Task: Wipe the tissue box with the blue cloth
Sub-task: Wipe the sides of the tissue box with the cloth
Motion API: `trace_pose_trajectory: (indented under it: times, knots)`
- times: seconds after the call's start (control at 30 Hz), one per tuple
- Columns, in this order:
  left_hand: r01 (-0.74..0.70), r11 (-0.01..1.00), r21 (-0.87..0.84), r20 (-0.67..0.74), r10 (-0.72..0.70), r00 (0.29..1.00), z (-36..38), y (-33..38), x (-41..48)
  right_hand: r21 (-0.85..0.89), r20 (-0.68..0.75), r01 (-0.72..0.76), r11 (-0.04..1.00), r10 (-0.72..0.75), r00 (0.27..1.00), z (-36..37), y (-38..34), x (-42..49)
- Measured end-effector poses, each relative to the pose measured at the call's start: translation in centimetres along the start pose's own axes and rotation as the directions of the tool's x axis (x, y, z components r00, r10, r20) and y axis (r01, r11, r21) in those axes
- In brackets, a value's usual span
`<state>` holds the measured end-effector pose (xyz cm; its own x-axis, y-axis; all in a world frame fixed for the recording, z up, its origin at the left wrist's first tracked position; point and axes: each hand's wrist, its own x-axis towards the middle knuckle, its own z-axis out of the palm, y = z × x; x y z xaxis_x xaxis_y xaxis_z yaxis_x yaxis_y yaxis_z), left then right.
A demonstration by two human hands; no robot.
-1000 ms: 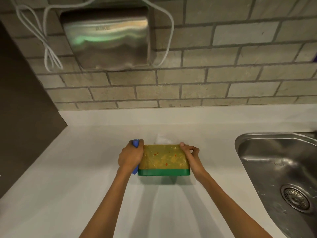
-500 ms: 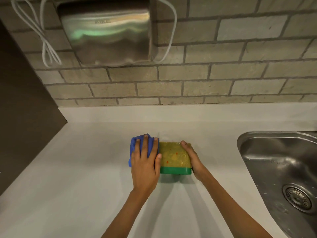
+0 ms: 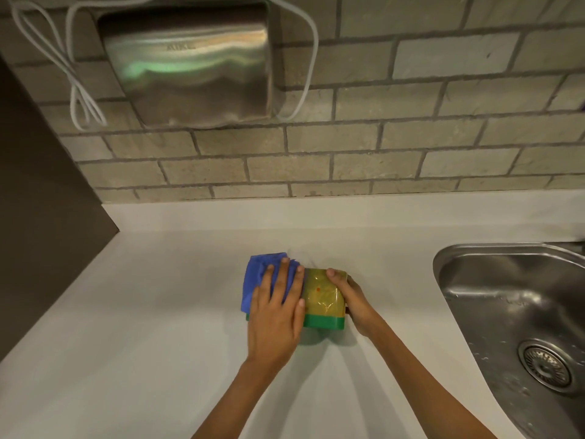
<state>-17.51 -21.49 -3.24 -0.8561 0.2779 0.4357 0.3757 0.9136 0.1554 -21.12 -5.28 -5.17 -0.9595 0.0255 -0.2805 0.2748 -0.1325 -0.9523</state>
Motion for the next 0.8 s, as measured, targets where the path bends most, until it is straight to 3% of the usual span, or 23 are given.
trace_pose_trajectory:
  times: [0.07, 0.13, 0.33, 0.4, 0.53, 0.67, 0.73, 0.8]
  knots:
    - [0.042, 0.999, -0.003, -0.043, -0.042, 0.998, -0.1, -1.8, -0.4, -0.019, 0.005, -0.02, 1.0, 0.02, 1.0, -0.1, -0.1, -0.1]
    - [0.179, 0.983, -0.032, -0.053, -0.181, 0.982, -0.5, -2.8, 0.2, -0.03, 0.018, -0.031, 0.999, 0.032, 0.999, -0.2, -0.3, -0.2]
    - [0.4, 0.811, -0.427, 0.051, -0.419, 0.906, -0.5, -2.9, 1.8, -0.004, 0.052, -0.062, 0.998, 0.062, 0.997, -0.1, -0.4, -0.3]
    - [0.438, 0.789, -0.431, 0.01, -0.481, 0.877, -0.3, -2.3, 2.3, -0.002, 0.062, -0.074, 0.997, 0.074, 0.995, -0.2, -0.5, -0.4]
    - [0.316, 0.913, -0.256, -0.048, -0.339, 0.94, -0.2, -0.7, 2.4, 0.012, 0.044, -0.081, 0.997, 0.081, 0.996, -0.4, -0.4, -0.2]
    - [0.197, 0.962, -0.188, -0.033, -0.206, 0.978, 0.2, -1.7, 0.7, 0.021, 0.037, -0.063, 0.998, 0.062, 0.997, -0.6, -0.3, -0.2]
    - [0.236, 0.919, -0.315, -0.023, -0.256, 0.966, 0.2, -2.5, 0.5, -0.003, 0.041, -0.062, 0.998, 0.062, 0.997, -0.6, -0.3, -0.2]
    - [0.307, 0.804, -0.508, 0.021, -0.345, 0.938, 0.2, -2.9, 0.7, -0.011, 0.046, -0.066, 0.998, 0.066, 0.997, -0.7, -0.3, -0.2]
